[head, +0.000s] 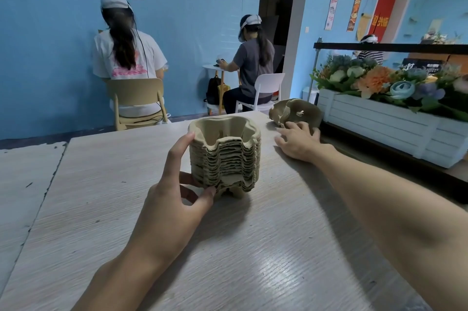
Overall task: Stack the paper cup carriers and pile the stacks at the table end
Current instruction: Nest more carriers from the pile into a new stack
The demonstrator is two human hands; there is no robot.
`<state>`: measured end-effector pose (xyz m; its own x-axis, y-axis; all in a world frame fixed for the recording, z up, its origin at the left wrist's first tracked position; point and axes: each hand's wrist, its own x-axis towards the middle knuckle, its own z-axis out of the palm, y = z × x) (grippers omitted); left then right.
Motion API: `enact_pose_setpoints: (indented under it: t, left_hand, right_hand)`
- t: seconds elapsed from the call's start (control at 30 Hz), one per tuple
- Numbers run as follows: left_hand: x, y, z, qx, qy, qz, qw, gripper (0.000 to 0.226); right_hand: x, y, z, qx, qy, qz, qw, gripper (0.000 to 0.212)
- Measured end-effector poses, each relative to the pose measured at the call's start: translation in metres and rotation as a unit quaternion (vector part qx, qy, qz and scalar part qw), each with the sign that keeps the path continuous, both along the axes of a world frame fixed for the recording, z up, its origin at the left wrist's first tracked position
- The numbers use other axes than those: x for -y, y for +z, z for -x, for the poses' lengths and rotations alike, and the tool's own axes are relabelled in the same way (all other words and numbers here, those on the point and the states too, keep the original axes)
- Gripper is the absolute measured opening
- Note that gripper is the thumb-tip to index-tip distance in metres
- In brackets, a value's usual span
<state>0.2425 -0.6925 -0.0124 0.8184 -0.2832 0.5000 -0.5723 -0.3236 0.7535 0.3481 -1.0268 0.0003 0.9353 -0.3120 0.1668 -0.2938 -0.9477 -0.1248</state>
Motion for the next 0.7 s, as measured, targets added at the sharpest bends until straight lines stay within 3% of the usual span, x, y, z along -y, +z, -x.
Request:
enact_pose_setpoints:
  t: [0.2, 0.5, 0.7]
  left_hand:
    - [0.000, 0.000, 0.000, -0.003, -0.002, 0.006, 1.000, 0.094]
    - [0.001, 0.001, 0.000, -0.005, -0.003, 0.007, 1.000, 0.093]
    - [0.000, 0.003, 0.002, -0.004, -0.002, 0.001, 1.000, 0.094]
  right_hand:
    - [0.002, -0.005, 0.005, 0.028, 0.009, 0.033, 0.999, 0.044]
    - [-0.004, -0.001, 0.050, 0.165, 0.042, 0.066, 0.983, 0.032]
    - [-0.012, 0.010, 0.078, 0.292, 0.111, -0.027, 0.950, 0.006]
